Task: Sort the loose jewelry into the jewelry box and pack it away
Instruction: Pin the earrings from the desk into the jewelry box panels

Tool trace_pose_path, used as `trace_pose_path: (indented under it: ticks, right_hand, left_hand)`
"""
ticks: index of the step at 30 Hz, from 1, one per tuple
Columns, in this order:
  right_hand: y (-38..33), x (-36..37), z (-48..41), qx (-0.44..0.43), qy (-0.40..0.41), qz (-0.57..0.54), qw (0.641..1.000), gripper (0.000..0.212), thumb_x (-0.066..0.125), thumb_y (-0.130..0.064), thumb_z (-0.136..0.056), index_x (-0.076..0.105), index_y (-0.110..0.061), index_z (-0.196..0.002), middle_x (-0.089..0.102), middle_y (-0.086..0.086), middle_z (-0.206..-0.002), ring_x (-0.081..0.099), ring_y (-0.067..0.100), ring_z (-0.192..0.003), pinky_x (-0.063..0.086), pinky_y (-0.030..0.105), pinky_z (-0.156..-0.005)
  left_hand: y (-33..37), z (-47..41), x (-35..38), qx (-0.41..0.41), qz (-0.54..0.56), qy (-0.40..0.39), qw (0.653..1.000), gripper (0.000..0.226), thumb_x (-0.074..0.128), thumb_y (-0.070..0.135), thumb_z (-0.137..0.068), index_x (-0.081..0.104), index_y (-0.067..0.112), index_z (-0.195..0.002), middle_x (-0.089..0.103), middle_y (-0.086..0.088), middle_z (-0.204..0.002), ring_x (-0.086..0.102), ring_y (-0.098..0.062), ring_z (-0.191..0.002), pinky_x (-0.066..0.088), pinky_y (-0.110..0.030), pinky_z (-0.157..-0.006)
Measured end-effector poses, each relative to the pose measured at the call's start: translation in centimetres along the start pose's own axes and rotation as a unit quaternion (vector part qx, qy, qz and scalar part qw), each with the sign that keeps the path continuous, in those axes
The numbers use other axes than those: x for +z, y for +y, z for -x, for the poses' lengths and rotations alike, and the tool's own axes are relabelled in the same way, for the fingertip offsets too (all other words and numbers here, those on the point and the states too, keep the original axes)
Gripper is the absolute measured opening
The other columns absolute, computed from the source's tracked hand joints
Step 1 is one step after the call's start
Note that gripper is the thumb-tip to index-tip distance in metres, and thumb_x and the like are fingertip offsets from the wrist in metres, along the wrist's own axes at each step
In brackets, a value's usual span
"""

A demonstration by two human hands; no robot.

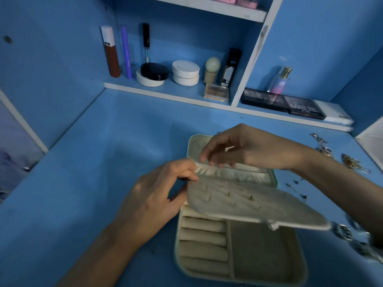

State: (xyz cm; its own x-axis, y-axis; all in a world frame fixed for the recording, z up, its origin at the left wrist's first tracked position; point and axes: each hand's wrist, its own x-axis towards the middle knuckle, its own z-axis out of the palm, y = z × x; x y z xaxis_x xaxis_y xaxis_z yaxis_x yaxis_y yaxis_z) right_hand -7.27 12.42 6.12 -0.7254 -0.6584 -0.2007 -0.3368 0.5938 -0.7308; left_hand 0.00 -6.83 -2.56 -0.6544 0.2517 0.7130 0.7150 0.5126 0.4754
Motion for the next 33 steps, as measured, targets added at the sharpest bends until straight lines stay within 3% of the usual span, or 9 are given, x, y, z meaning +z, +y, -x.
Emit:
trace_pose_path:
  ticks: [3, 7, 12, 17, 24, 28, 33]
  right_hand:
    - [0.9, -0.1, 0.2, -0.003, -0.01, -0.009, 1.0, 0.031, 0.052, 0.005, -0.088, 0.073, -0.014, -0.1, 0.065, 0.0, -0.081, 0.056, 0.005, -0.071, 0.044, 0.017, -0.065]
    - [1.4, 1.0, 0.6, -0.024, -0.067, 0.092, 0.993, 0.046, 0.043, 0.006, -0.089, 0.068, -0.026, -0.111, 0.053, -0.008, -0.088, 0.051, -0.002, -0.085, 0.038, 0.011, -0.081]
    - [2.8, 0.4, 1.9, -0.054, -0.048, 0.138, 0.988, 0.054, 0.035, 0.0, -0.076, 0.07, -0.024, -0.11, 0.049, -0.018, -0.086, 0.048, -0.005, -0.089, 0.033, 0.008, -0.082]
    - [4.4, -0.8, 3.7, -0.084, -0.036, 0.161, 0.983, 0.05, 0.042, 0.009, -0.075, 0.074, -0.019, -0.101, 0.058, -0.016, -0.089, 0.053, 0.0, -0.089, 0.036, 0.008, -0.08]
    - [3.8, -1.3, 3.2, -0.041, 0.007, 0.151, 0.988, 0.027, 0.059, -0.007, -0.086, 0.075, -0.026, -0.092, 0.068, -0.018, -0.087, 0.062, 0.004, -0.08, 0.045, 0.015, -0.068]
    - [3.0, 0.2, -0.1, -0.065, 0.062, 0.174, 0.981, 0.021, 0.065, -0.014, -0.087, 0.072, -0.023, -0.105, 0.058, -0.022, -0.079, 0.055, -0.007, -0.073, 0.037, 0.006, -0.067]
    - [3.2, 1.5, -1.8, -0.083, 0.075, 0.165, 0.98, 0.02, 0.07, -0.022, -0.083, 0.073, -0.027, -0.102, 0.054, -0.011, -0.072, 0.052, 0.006, -0.069, 0.041, 0.017, -0.064]
  left_hand:
    - [-0.1, 0.0, -0.1, 0.002, 0.001, -0.008, 1.0, 0.038, 0.064, 0.017, -0.075, 0.045, 0.016, -0.108, 0.058, 0.009, -0.103, 0.061, -0.002, -0.093, 0.041, -0.003, -0.089]
    - [-0.2, -0.1, -0.1, 0.0, 0.003, -0.009, 1.0, 0.039, 0.064, 0.018, -0.075, 0.045, 0.016, -0.109, 0.058, 0.008, -0.103, 0.061, -0.002, -0.093, 0.042, -0.005, -0.09]
    - [-0.1, 0.0, -0.1, -0.009, 0.005, -0.006, 1.0, 0.039, 0.064, 0.018, -0.074, 0.045, 0.017, -0.109, 0.059, 0.008, -0.104, 0.062, -0.002, -0.092, 0.042, -0.004, -0.089]
    - [-0.1, 0.0, -0.1, -0.008, 0.001, -0.006, 1.0, 0.039, 0.064, 0.018, -0.074, 0.045, 0.017, -0.108, 0.059, 0.008, -0.103, 0.061, -0.002, -0.093, 0.04, -0.003, -0.091]
    - [-0.1, -0.1, -0.2, -0.01, 0.003, -0.014, 1.0, 0.042, 0.065, 0.017, -0.072, 0.045, 0.017, -0.108, 0.059, 0.01, -0.102, 0.061, -0.001, -0.092, 0.04, -0.002, -0.089]
    - [-0.1, -0.1, -0.2, -0.01, 0.007, -0.015, 1.0, 0.042, 0.065, 0.019, -0.072, 0.045, 0.017, -0.109, 0.059, 0.009, -0.102, 0.062, -0.001, -0.092, 0.04, -0.003, -0.09]
    - [-0.2, -0.1, -0.2, -0.009, 0.012, -0.014, 1.0, 0.041, 0.066, 0.019, -0.073, 0.045, 0.018, -0.108, 0.06, 0.009, -0.102, 0.062, -0.001, -0.091, 0.043, -0.005, -0.089]
